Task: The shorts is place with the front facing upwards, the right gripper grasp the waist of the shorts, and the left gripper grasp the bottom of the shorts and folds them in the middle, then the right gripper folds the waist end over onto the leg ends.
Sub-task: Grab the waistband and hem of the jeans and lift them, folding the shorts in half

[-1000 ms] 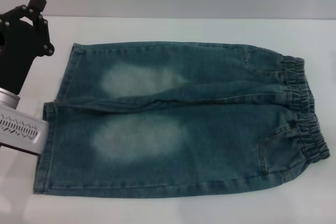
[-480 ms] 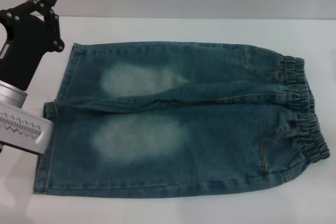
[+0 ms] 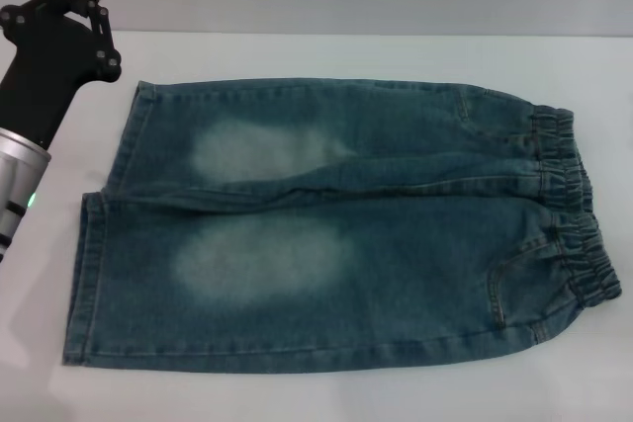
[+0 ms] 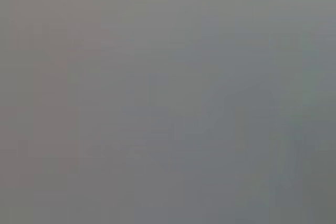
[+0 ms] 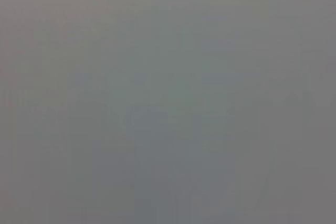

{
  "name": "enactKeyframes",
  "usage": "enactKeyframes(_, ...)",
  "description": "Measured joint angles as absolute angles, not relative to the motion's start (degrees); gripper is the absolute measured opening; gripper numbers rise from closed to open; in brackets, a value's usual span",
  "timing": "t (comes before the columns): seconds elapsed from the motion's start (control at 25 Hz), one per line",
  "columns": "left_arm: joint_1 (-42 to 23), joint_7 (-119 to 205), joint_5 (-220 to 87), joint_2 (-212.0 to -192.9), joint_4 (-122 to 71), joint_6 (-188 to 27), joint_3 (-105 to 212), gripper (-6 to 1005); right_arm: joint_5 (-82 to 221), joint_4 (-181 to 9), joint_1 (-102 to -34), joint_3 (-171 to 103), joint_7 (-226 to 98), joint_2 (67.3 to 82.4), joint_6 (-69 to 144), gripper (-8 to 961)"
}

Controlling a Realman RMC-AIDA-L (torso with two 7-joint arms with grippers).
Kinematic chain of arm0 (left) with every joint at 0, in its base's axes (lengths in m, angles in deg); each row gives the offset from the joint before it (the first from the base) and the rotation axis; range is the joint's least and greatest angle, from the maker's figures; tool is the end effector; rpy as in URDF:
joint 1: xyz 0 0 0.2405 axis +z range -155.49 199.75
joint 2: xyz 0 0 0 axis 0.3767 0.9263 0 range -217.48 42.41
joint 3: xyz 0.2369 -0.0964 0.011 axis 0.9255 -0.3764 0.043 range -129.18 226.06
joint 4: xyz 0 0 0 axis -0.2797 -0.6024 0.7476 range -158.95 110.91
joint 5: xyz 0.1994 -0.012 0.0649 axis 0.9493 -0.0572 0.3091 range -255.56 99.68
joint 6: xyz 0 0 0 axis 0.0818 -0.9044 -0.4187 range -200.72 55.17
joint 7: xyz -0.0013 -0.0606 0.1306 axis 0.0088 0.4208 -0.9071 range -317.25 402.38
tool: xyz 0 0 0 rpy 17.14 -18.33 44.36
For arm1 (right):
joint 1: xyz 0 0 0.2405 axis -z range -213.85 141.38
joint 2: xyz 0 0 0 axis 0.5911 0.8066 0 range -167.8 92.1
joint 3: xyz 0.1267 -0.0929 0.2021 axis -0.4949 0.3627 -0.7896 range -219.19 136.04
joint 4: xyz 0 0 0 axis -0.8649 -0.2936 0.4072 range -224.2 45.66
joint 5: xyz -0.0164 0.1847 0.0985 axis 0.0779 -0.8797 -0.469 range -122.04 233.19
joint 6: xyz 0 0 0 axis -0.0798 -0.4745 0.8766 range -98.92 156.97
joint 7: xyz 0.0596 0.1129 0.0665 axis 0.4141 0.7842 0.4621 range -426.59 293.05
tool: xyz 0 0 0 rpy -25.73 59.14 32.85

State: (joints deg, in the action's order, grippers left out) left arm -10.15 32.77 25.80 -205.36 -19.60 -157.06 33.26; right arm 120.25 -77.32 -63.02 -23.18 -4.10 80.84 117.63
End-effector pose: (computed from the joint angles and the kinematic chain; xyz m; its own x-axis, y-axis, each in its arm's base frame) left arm -0.2727 0.3470 0.0063 0.8230 -0.4223 0.3799 0.3272 -0.1942 -0.9248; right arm 0.3085 0.3308 0.0743 0.0908 0.1930 -0.9770 -0.8898 -0.4248 -0.1666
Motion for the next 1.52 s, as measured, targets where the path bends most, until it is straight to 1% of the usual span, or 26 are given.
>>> enactKeyframes(0.32, -10.7, 51.7, 25.7, -205.39, -19.6, -154.5, 31.9, 106, 120.3, -77.9, -62.3, -24.7, -6.9, 80.92, 116.1, 11)
enactKeyframes(0.6, -10.3, 55.6, 25.8, -205.38, -19.6, -154.8, 30.4, 124, 120.2, -79.2, -61.9, -26.0, -11.0, 80.90, 113.9, 14)
enactKeyframes(0.84, -9.6, 55.5, 25.7, -205.71, -18.4, -154.5, 26.3, 354, 120.2, -79.6, -61.5, -26.6, -14.3, 80.88, 113.4, 17)
enactKeyframes(1.04, -8.2, 54.0, 25.7, -206.01, -15.0, -156.0, 20.9, 545, 119.2, -80.6, -61.2, -28.4, -19.0, 80.89, 113.6, 107)
enactKeyframes(1.28, -6.6, 53.1, 25.9, -206.02, -12.6, -160.2, 20.0, 720, 115.1, -82.8, -60.7, -28.9, -21.6, 80.96, 114.3, 216)
enactKeyframes(1.36, -6.0, 53.9, 25.7, -205.99, -11.4, -160.6, 19.9, 778, 115.0, -82.9, -60.3, -28.9, -21.5, 80.97, 114.6, 417)
enactKeyframes(1.52, -5.8, 55.4, 25.9, -205.86, -10.8, -160.3, 20.1, 806, 114.9, -82.8, -59.6, -28.9, -21.3, 80.92, 115.1, 484)
